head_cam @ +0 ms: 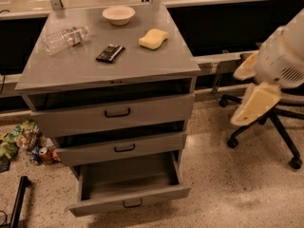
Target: Close bottom drawer
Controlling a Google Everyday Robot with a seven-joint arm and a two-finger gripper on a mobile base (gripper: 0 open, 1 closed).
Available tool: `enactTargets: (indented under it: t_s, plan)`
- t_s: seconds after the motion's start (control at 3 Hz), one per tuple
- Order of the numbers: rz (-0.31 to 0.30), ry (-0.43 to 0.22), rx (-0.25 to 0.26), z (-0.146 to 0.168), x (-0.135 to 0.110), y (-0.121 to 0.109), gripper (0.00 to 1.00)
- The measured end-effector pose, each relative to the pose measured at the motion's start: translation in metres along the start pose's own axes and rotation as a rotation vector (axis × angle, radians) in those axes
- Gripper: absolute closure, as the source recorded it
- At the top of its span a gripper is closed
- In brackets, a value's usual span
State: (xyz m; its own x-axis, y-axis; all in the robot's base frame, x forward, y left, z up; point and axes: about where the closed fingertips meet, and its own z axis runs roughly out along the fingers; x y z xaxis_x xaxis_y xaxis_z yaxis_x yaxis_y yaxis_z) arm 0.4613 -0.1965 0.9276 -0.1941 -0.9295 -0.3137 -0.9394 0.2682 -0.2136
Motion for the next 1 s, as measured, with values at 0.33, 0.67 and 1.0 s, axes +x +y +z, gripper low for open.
enactTargets:
  t_s: [0.33, 0.67, 1.0]
  plan:
    - [-0.032, -0.122, -0.083, 0.090, -0.012, 0.014, 0.49]
    - [-0.093, -0.167, -0.145, 0.194, -0.022, 0.029, 0.72]
    - [-0.087, -0.198, -0.085, 0.222, -0.027, 0.013, 1.00]
